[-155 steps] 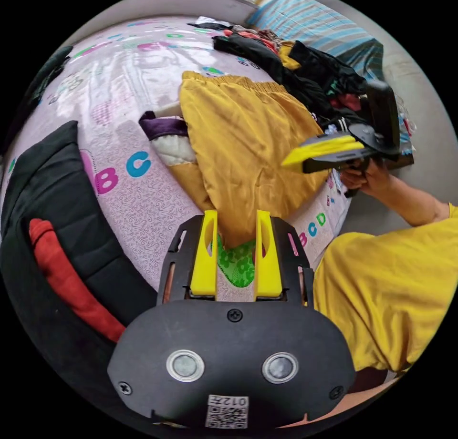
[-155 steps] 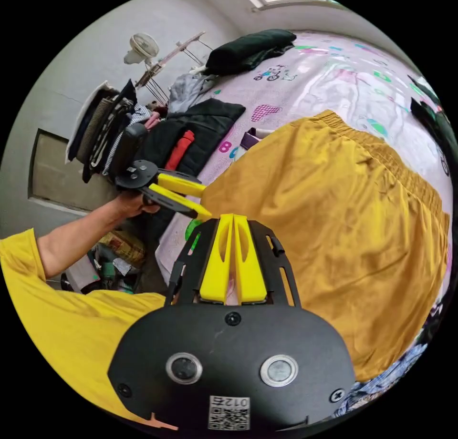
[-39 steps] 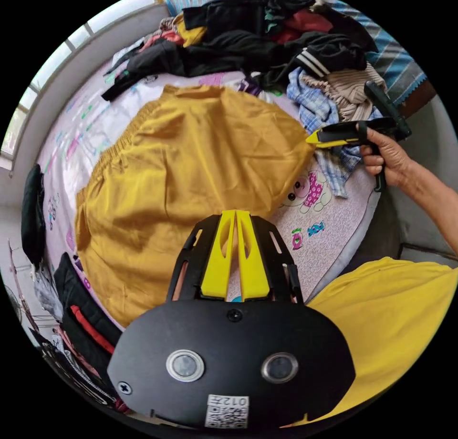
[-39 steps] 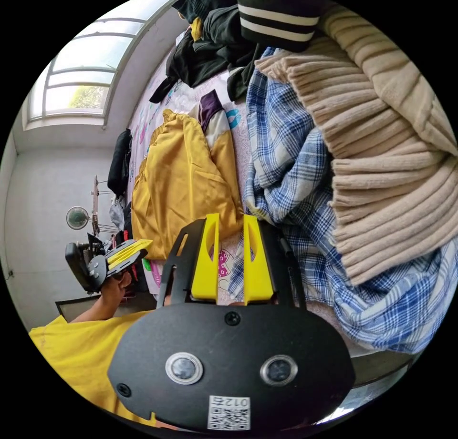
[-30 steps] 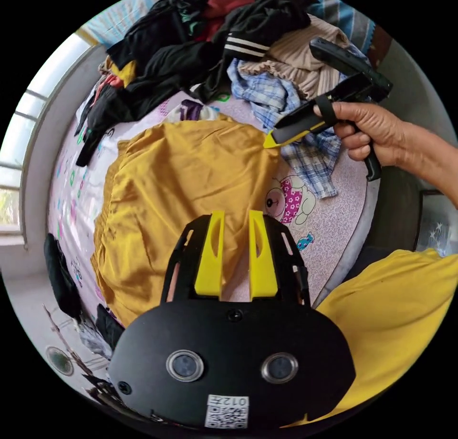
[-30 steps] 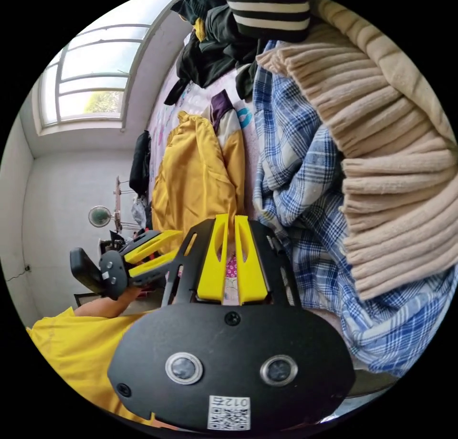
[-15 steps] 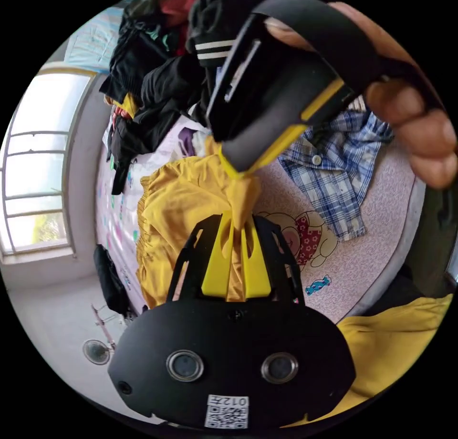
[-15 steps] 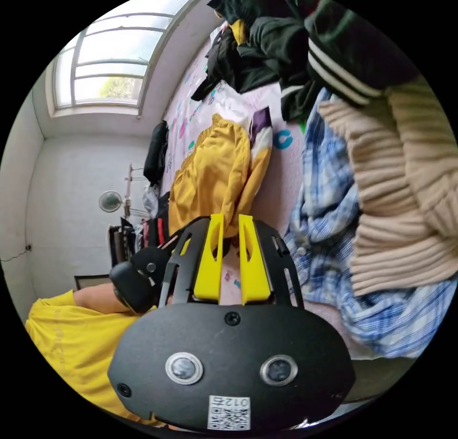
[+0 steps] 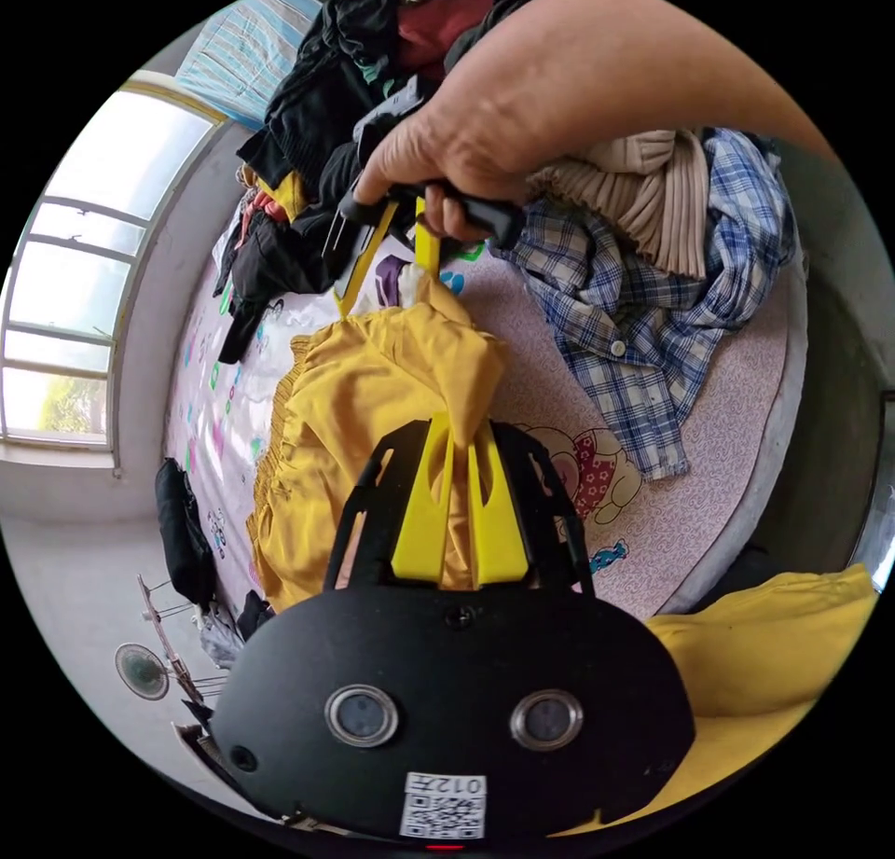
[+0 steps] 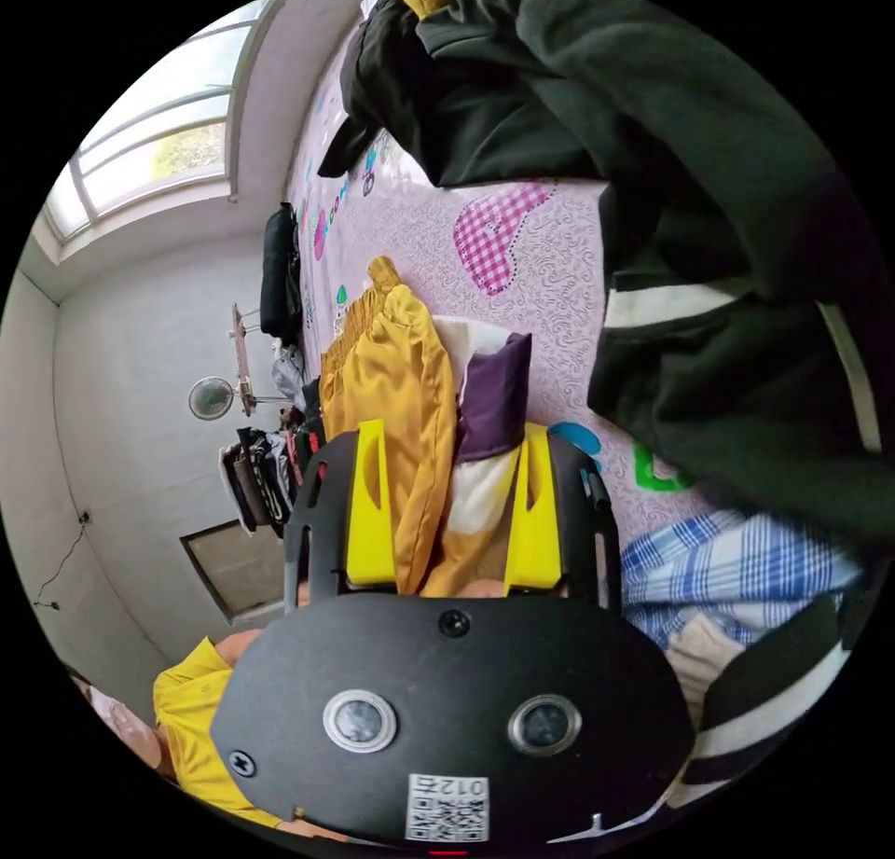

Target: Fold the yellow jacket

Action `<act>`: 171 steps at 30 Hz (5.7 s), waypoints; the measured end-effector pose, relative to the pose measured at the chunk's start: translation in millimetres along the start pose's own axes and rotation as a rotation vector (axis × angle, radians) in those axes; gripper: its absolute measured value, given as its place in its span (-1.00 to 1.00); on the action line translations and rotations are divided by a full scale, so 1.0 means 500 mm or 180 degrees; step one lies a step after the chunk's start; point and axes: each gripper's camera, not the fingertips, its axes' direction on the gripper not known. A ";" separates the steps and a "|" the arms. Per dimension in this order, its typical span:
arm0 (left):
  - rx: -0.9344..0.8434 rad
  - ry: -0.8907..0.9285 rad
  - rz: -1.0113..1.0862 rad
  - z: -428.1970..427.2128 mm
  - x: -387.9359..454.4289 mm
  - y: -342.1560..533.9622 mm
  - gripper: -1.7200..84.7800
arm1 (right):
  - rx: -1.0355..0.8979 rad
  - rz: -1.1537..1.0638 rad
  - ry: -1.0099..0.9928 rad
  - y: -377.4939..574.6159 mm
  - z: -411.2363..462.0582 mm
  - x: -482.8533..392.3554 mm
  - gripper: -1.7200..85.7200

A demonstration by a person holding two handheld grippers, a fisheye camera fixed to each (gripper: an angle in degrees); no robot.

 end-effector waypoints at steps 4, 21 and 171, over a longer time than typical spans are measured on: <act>0.0057 0.0048 -0.0003 0.028 -0.002 0.072 -0.94 | -0.0069 -0.0092 0.0204 -0.030 0.051 -0.018 -0.88; 0.0954 0.0825 -0.0950 0.131 -0.181 0.626 -0.93 | 0.0437 -0.0847 -0.0228 0.100 0.066 -0.278 -0.95; 0.0861 0.3901 -0.4989 1.474 0.294 1.607 -0.85 | -0.0052 0.0398 -0.0507 0.454 0.633 -0.087 -0.92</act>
